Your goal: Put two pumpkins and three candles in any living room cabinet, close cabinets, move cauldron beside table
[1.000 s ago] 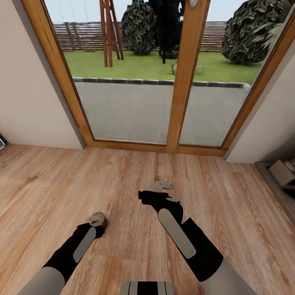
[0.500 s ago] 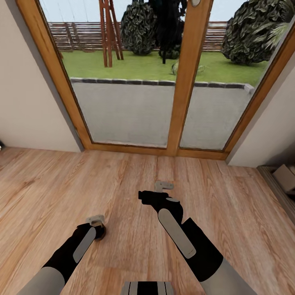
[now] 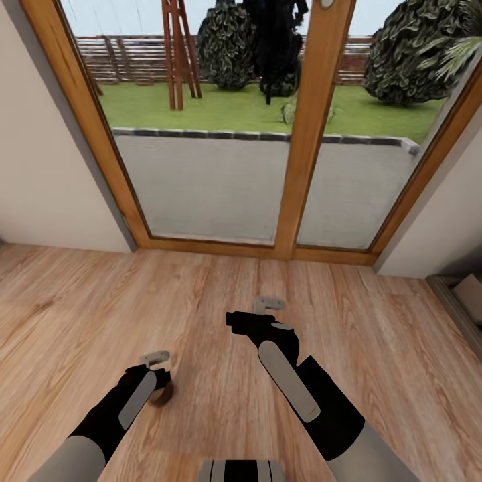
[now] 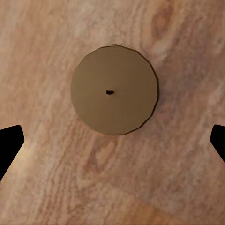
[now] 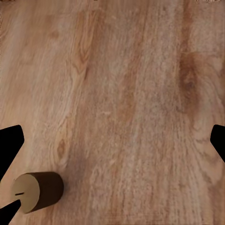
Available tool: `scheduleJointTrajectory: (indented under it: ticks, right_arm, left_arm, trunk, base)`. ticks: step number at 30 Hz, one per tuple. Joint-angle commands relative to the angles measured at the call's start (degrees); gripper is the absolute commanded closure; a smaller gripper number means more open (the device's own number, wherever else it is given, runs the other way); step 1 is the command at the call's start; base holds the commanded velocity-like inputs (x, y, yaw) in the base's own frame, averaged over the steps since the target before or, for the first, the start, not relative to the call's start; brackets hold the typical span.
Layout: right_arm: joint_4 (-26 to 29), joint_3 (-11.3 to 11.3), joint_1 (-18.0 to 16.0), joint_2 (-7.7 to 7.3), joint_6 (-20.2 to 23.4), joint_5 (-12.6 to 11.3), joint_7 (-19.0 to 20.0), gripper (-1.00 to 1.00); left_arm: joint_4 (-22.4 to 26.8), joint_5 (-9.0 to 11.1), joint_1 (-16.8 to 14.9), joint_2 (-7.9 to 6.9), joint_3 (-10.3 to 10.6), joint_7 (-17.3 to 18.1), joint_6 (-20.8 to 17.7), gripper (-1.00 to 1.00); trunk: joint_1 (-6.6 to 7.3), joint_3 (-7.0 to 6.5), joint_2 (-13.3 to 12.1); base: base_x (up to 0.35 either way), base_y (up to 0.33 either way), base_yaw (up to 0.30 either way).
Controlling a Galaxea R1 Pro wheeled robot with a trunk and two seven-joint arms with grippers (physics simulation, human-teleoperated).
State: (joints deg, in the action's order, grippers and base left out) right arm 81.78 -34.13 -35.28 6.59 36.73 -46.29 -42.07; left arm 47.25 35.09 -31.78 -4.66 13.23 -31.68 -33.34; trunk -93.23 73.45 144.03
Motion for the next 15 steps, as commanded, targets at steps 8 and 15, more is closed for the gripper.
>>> scheduleJointTrajectory:
  ticks: [8, 15]
  right_arm:
    - [0.1, -0.1, -0.1, 0.00, 0.1, -0.5, -0.6, -1.00]
    - [0.1, -0.1, -0.1, 0.00, 0.1, -0.5, -0.6, -1.00]
  left_arm:
    - [0.1, 0.6, 0.0, -0.06, 0.3, -0.6, -0.1, -1.00]
    - [0.1, 0.6, 0.0, -0.09, 0.3, -0.6, -0.1, -1.00]
  trunk:
    - [-0.01, 0.05, 0.0]
    - [-0.01, 0.05, 0.0]
  base:
    - [0.179, 0.002, 0.000]
    - [0.116, 0.058, 0.000]
